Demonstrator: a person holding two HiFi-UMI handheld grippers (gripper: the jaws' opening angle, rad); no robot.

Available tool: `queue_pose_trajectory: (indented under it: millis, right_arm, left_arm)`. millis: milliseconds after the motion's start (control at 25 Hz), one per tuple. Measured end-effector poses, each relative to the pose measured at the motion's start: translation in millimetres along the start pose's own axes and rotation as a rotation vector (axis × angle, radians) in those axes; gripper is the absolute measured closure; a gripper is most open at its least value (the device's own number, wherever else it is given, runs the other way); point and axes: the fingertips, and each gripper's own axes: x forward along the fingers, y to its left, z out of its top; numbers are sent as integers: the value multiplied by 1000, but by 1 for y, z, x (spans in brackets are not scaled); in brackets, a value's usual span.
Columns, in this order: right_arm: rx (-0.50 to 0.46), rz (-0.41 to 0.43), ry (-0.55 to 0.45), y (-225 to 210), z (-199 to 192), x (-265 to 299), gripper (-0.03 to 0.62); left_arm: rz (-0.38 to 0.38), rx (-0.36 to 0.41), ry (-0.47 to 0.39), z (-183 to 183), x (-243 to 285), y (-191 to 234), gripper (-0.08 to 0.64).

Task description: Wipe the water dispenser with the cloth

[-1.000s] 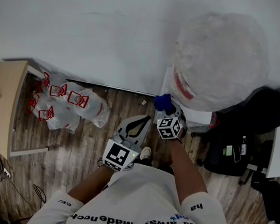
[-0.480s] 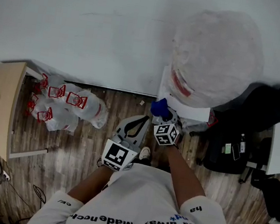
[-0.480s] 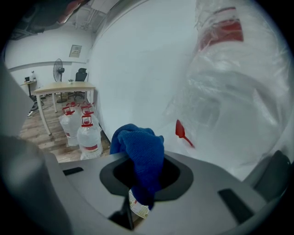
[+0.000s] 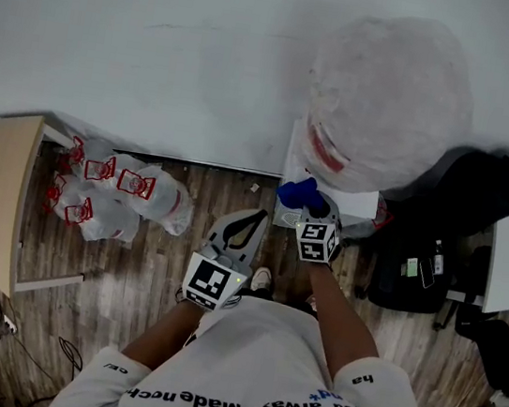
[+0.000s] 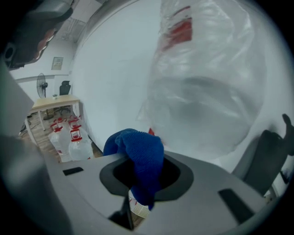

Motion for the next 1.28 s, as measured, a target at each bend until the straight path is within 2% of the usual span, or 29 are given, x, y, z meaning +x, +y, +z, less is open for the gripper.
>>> queue_pose_trajectory:
  millis: [160, 280, 400, 800, 1280]
  right_arm:
    - [62, -56, 33, -28, -13, 6, 509]
    - [69, -73, 84, -39, -23, 17, 509]
    - [53, -69, 109, -43, -28, 25, 508]
    - [40, -14, 106, -42, -29, 26, 509]
    - [53, 7, 107, -30, -49, -5, 509]
  left_arm:
    - [-14, -6, 5, -2, 3, -3, 541]
    - [-21, -1, 8, -2, 5, -4, 540]
    - [-21, 6, 10, -1, 6, -4, 541]
    - [-19, 4, 9, 0, 7, -5, 540]
    - [-41, 2, -3, 3, 12, -16, 541]
